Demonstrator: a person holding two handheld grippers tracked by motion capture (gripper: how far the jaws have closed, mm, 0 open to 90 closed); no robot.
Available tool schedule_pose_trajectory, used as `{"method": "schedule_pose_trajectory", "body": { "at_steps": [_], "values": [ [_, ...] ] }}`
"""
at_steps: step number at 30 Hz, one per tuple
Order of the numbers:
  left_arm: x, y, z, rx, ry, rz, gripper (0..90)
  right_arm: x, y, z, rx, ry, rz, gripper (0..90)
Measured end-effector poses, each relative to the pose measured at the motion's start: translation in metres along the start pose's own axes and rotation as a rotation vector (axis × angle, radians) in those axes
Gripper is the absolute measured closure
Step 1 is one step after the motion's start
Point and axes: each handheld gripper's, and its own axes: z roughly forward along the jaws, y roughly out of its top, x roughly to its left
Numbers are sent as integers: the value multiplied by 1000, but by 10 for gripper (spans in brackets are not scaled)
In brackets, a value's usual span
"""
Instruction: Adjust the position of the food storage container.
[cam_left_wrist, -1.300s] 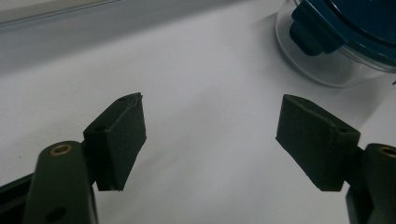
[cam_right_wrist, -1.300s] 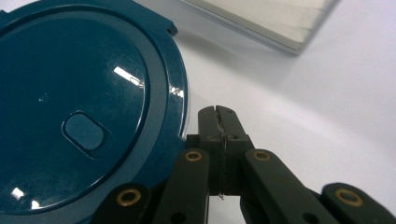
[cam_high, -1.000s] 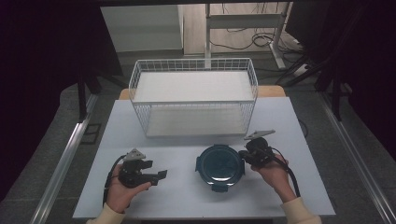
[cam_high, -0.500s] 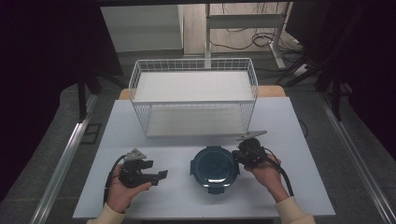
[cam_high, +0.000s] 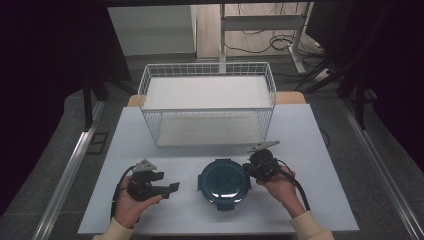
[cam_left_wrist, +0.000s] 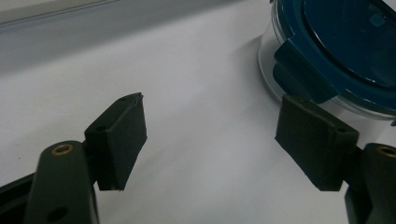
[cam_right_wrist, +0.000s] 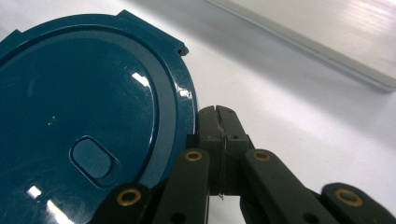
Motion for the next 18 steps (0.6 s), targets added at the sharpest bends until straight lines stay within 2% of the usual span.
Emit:
{"method": "schedule_pose_trajectory", "body": {
  "at_steps": [5, 10, 11, 12, 13, 14, 15, 18],
  "values": [
    [0, 0, 0, 1, -1, 2, 242, 7, 0, 1, 5, 25, 1, 900],
    [0, 0, -1, -2, 0, 2, 242, 7, -1, 2, -2, 39, 0, 900],
    [1, 0, -2, -5, 2, 2, 242, 4, -2, 2, -26, 39, 3, 899],
    [1, 0, -2, -5, 2, 2, 242, 3, -3, 1, -34, 11, 5, 899],
    [2, -1, -4, -11, 3, 1, 242, 0, -3, -1, -51, 2, 12, 898],
    [2, -1, -4, -11, 3, 1, 242, 0, -3, -1, -51, 2, 12, 898],
    [3, -1, -5, -19, 5, -5, 242, -8, -5, -11, -92, 33, 46, 898],
    [3, -1, -5, -24, 9, -6, 238, -15, -8, -21, -120, 52, 72, 897]
  ]
}}
